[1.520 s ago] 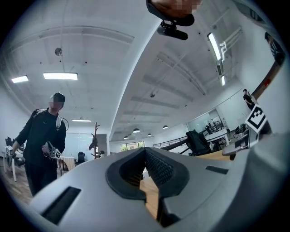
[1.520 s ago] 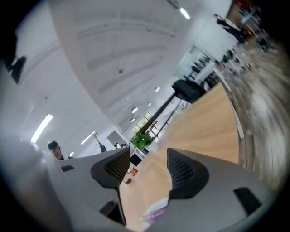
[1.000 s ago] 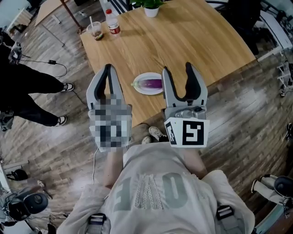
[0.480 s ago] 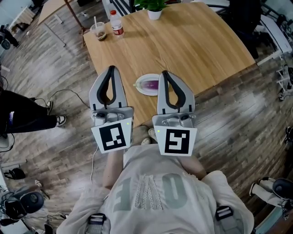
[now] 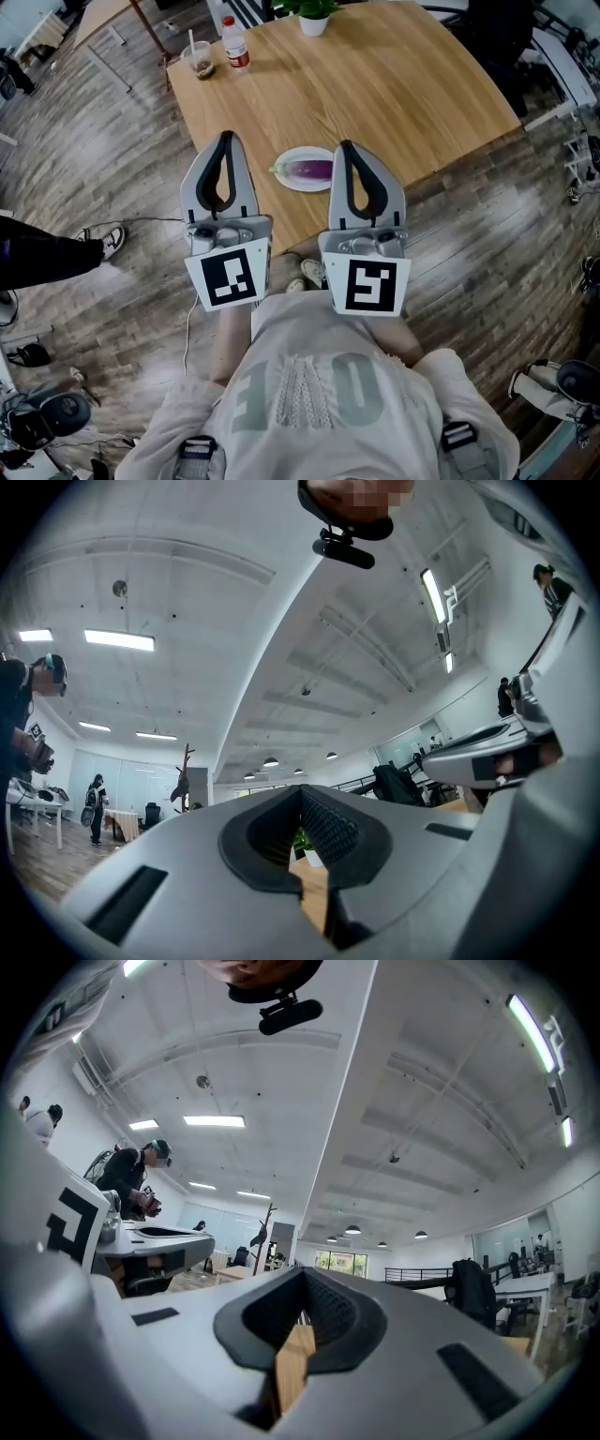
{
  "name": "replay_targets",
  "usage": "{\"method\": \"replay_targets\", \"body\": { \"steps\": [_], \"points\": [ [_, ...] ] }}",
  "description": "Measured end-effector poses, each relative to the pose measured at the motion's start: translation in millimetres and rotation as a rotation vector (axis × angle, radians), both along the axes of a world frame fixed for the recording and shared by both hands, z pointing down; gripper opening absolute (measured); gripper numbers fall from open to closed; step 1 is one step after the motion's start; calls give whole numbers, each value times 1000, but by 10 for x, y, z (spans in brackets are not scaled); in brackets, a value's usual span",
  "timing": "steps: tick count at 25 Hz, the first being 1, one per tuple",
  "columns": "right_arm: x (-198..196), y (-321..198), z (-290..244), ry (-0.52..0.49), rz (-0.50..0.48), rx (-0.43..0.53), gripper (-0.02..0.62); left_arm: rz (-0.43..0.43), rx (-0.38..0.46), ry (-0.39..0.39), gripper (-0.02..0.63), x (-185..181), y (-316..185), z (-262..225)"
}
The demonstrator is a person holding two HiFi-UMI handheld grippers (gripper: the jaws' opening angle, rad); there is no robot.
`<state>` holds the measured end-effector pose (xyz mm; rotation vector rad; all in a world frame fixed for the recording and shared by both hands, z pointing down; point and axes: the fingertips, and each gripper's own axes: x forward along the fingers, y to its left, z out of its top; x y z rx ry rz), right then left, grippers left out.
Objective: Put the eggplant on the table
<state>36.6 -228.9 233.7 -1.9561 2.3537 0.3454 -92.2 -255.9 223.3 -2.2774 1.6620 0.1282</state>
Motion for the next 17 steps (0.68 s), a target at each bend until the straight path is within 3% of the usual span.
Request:
{"method": "replay_targets", "body": {
  "steps": [17],
  "points": [
    [238,-58,99,-34,21,-36,18,52,0,-44,8,333,-85,2]
  ]
}}
